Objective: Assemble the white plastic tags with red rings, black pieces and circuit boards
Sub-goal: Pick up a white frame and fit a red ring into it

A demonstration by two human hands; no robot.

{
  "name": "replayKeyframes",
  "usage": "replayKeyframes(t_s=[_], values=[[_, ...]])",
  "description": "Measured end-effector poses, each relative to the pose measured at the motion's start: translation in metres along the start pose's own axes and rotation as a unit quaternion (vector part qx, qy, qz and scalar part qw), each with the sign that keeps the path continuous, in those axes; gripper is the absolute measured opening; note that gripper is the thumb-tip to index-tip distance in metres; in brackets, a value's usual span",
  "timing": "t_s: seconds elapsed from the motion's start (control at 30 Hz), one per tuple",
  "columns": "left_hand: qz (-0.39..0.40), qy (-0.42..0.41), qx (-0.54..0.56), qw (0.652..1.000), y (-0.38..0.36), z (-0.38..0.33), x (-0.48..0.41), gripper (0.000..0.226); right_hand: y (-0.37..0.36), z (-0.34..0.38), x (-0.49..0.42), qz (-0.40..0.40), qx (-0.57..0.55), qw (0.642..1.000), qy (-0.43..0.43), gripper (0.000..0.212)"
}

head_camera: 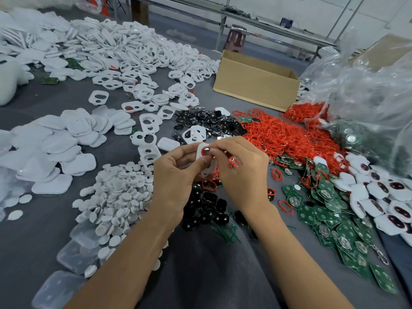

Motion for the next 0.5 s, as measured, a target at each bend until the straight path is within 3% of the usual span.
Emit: replayKeyframes(t_s=[0.1, 0.17, 0.27, 0.33, 0.4, 0.5], values=[[0.009, -0.01, -0.011, 1.0, -0.002, -0.002, -0.001, 0.023, -0.001, -0.019, -0.003, 0.034, -0.095, 0.986, -0.132, 0.017], [0.021, -0.015, -0.014, 1.0, -0.005, -0.004, -0.001, 0.024, -0.006, -0.032, 0.001, 0.062, -0.209, 0.948, -0.233, 0.016], [0.042, -0.023, -0.024, 0.999, -0.007, -0.005, -0.001, 0.025, -0.013, -0.037, 0.005, 0.111, -0.353, 0.88, -0.297, 0.018], [0.056, -0.024, -0.03, 0.998, -0.009, -0.005, 0.0, 0.025, -0.014, -0.039, 0.007, 0.133, -0.39, 0.854, -0.318, 0.022], [0.065, -0.024, -0.036, 0.997, -0.01, -0.005, 0.001, 0.025, -0.012, -0.041, 0.008, 0.135, -0.392, 0.849, -0.329, 0.022], [0.068, -0.03, -0.035, 0.997, -0.01, -0.006, 0.001, 0.024, -0.01, -0.041, 0.006, 0.133, -0.348, 0.875, -0.309, 0.019]])
Point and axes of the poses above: each hand's wrist, its own x-axis away from the middle knuckle, its own y-axis out of the back of the hand, z = x × y, the point moved 7 cm from there along -x, towards the middle knuckle, and after that the axes turned 10 degrees about y, right-handed, at the moved point
